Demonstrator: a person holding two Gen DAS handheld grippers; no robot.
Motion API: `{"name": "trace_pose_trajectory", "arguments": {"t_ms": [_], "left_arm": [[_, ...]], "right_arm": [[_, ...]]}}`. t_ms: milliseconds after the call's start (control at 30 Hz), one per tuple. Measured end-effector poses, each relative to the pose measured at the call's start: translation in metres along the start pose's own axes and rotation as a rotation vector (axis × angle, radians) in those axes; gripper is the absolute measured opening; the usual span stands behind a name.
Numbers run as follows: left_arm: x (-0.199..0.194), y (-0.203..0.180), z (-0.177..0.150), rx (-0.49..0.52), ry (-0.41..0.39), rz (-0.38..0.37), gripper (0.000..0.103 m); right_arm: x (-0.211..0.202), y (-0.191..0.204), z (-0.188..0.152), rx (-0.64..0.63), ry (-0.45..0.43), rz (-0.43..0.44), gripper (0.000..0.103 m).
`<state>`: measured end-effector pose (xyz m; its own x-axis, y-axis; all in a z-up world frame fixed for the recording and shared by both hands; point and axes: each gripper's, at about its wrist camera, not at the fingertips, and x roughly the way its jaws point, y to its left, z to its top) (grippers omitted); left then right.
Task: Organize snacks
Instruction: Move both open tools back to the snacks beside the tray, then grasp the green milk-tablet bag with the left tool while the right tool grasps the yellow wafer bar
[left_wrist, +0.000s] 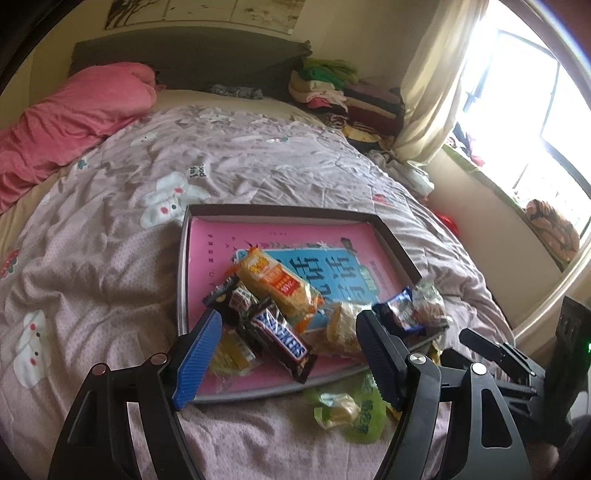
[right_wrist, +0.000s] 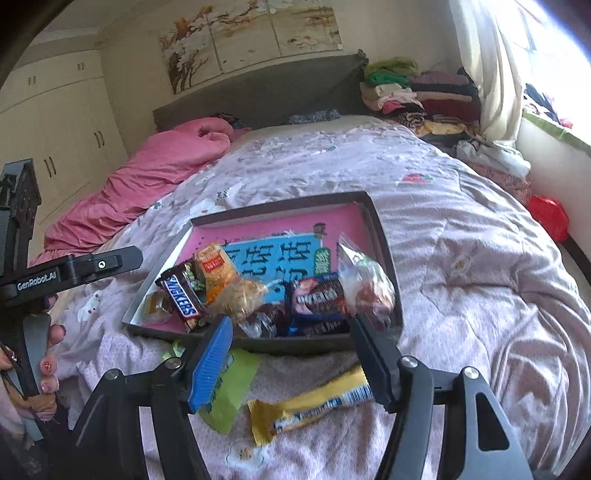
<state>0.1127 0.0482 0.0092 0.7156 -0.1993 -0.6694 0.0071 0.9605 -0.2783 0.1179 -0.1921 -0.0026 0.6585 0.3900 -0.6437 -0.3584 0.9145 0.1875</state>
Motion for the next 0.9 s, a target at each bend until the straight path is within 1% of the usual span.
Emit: {"name": "trace_pose_trajectory", "arguments": {"t_ms": [133,367,767,900], "left_arm": [[0.000,-0.006,-0.008,0.026,0.022,0.000,0.077],[0.001,-0.017,-0.020,0.054,0.053,-0.013,0.077],[0.011,-0.032,-0.034,0.095,0.116,-0.031,0.077],[0.016,-0.034,-0.040,0.099,0.151,-0.047,0.077]], "right_arm": [[-0.002,-0.005,-0.006,0.049,0.025,0.008,0.066],[-0.003,-0.003,-0.016,0.056,0.063,-0.002,0.066],[0.001,-0.015,-0.029,0.138,0.139,-0.004,0.066],[0.006,-0.018,-0.033,0.161,0.170,0.000,0.066]]}}
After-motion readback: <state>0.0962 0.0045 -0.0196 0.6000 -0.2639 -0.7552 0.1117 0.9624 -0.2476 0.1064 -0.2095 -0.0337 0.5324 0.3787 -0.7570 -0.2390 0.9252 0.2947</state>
